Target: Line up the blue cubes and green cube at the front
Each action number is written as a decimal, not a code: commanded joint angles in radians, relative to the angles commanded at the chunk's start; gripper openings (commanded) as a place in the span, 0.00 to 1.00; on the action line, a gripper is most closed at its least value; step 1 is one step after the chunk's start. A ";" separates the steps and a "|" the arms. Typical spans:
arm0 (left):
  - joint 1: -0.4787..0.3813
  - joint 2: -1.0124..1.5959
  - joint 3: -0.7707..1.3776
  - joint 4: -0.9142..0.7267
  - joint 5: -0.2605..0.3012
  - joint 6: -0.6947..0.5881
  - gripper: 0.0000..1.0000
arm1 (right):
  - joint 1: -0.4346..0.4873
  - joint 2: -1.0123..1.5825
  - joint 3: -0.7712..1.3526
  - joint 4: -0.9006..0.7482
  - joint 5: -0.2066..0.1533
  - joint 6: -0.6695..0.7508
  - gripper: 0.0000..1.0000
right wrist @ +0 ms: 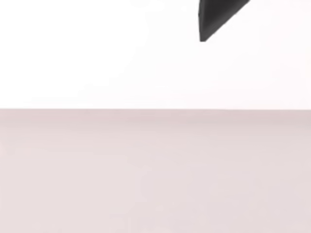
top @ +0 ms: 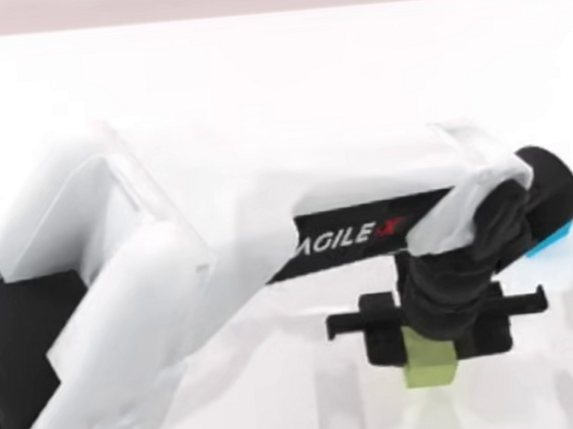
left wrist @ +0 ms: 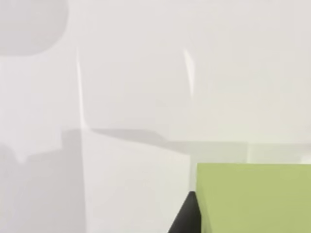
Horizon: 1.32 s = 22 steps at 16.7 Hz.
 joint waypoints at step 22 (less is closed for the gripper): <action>0.000 -0.002 0.017 -0.018 -0.002 -0.001 1.00 | 0.000 0.000 0.000 0.000 0.000 0.000 1.00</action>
